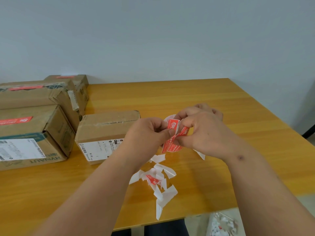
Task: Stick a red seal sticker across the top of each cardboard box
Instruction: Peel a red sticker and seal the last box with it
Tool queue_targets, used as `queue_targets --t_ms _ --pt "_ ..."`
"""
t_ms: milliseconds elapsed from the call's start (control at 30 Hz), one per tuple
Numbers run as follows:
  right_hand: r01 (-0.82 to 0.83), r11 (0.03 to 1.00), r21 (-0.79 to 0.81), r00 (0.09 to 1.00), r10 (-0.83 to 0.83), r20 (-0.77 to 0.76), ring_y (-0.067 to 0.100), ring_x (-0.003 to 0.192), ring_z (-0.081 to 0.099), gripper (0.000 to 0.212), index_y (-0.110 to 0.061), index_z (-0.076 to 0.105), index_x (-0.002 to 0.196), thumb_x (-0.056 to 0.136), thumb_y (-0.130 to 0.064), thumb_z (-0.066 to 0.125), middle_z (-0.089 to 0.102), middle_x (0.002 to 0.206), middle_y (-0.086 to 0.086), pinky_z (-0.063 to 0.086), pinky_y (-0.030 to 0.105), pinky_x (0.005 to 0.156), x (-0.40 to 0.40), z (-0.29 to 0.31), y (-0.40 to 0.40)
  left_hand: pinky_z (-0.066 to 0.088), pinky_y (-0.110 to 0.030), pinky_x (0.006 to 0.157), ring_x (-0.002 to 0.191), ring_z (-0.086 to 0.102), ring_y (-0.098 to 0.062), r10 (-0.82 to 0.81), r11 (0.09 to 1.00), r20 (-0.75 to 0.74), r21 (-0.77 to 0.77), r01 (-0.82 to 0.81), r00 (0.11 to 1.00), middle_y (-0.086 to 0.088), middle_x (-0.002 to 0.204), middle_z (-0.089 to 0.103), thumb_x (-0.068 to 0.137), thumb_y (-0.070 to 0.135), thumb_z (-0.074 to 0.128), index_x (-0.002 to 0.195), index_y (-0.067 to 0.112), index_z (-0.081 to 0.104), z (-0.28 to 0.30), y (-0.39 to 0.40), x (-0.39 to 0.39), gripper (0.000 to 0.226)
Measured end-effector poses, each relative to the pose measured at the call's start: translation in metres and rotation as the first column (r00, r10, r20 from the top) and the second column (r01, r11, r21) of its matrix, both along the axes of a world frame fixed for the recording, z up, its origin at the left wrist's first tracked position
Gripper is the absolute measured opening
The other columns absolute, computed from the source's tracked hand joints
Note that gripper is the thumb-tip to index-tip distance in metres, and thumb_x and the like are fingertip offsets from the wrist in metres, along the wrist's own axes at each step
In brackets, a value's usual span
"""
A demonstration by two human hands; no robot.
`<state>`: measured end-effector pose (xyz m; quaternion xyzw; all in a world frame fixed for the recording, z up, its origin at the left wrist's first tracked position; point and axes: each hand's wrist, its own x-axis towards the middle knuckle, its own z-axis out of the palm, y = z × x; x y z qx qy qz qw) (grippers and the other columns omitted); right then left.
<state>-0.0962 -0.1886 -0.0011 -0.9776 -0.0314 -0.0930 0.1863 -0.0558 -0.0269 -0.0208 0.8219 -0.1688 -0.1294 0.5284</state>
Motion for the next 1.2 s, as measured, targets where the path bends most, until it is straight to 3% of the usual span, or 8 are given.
queue_targets --t_ms 67,267,433,667,800,933,1067,1200 --pt "-0.002 1.0 -0.014 1.0 0.003 0.022 0.008 0.115 0.031 0.014 -0.029 0.075 0.081 0.073 -0.039 0.079 0.055 0.11 -0.027 0.016 0.039 0.099 -0.001 -0.001 0.0 0.054 -0.033 0.064 0.062 0.06 -0.015 0.012 1.0 -0.022 -0.022 -0.013 1.0 -0.009 0.076 0.072 0.09 0.031 0.067 0.082 0.012 0.069 0.0 0.0 0.0 0.022" --pt "-0.014 1.0 0.005 0.998 0.014 0.056 0.008 0.114 0.032 0.014 -0.027 0.075 0.079 0.072 -0.039 0.08 0.056 0.106 -0.027 0.016 0.039 0.099 -0.003 -0.001 -0.001 0.048 -0.016 0.049 0.054 0.062 -0.005 0.03 0.999 -0.046 -0.042 -0.032 0.999 -0.001 0.071 0.073 0.091 0.03 0.065 0.08 0.016 0.07 0.004 0.001 0.0 0.018" --pt "-0.014 1.0 0.009 0.998 0.013 0.065 0.009 0.116 0.033 0.016 -0.029 0.075 0.075 0.074 -0.045 0.075 0.057 0.107 -0.026 0.017 0.04 0.101 -0.004 -0.001 -0.002 0.04 -0.01 0.045 0.048 0.055 0.002 -0.014 1.0 -0.033 0.0 0.014 0.999 0.006 0.065 0.07 0.085 0.043 0.068 0.082 0.022 0.072 0.008 0.005 -0.003 0.022" --pt "-0.02 1.0 0.023 0.998 0.019 0.052 0.008 0.116 0.033 0.016 -0.03 0.076 0.08 0.071 -0.043 0.079 0.057 0.108 -0.027 0.017 0.041 0.102 -0.005 0.0 -0.004 0.042 -0.011 0.045 0.048 0.056 0.0 0.009 0.999 0.01 0.051 -0.009 1.0 0.001 0.07 0.072 0.089 0.024 0.069 0.081 0.021 0.071 0.006 0.004 0.002 0.009" --pt "-0.014 0.998 0.058 0.998 0.01 0.068 0.008 0.114 0.035 0.015 -0.031 0.075 0.075 0.068 -0.042 0.082 0.058 0.101 -0.029 0.017 0.04 0.1 -0.007 0.0 -0.004 0.043 -0.012 0.043 0.046 0.056 -0.002 0.056 0.997 0.015 0.042 -0.057 0.998 -0.001 0.069 0.071 0.09 0.022 0.067 0.081 0.017 0.07 0.004 0.002 0.002 0.011" --pt "-0.013 0.998 0.062 0.998 0.009 0.063 0.008 0.113 0.035 0.014 -0.029 0.074 0.075 0.069 -0.039 0.082 0.057 0.098 -0.031 0.017 0.038 0.099 -0.009 0.0 -0.005 0.056 -0.021 0.052 0.051 0.062 -0.006 0.072 0.997 0.016 0.036 -0.073 0.997 -0.001 0.07 0.072 0.091 0.023 0.066 0.082 0.016 0.068 0.002 -0.001 0.001 0.011" --pt "-0.021 0.997 0.073 0.998 0.016 0.056 0.007 0.114 0.035 0.014 -0.031 0.073 0.073 0.068 -0.041 0.082 0.058 0.099 -0.031 0.017 0.039 0.099 -0.01 0.0 -0.004 0.058 -0.028 0.056 0.052 0.064 -0.011 0.092 0.995 0.039 0.04 -0.094 0.995 -0.004 0.068 0.072 0.092 0.022 0.065 0.08 0.016 0.065 0.002 -0.003 0.0 0.013" --pt "-0.022 0.996 0.087 0.998 0.017 0.062 0.006 0.114 0.036 0.013 -0.033 0.072 0.07 0.067 -0.041 0.082 0.06 0.098 -0.031 0.016 0.038 0.099 -0.011 0.001 -0.004 0.057 -0.027 0.054 0.052 0.065 -0.013 0.117 0.992 0.053 0.035 -0.119 0.992 -0.004 0.066 0.071 0.093 0.023 0.063 0.078 0.017 0.062 0.003 -0.005 0.0 0.016"
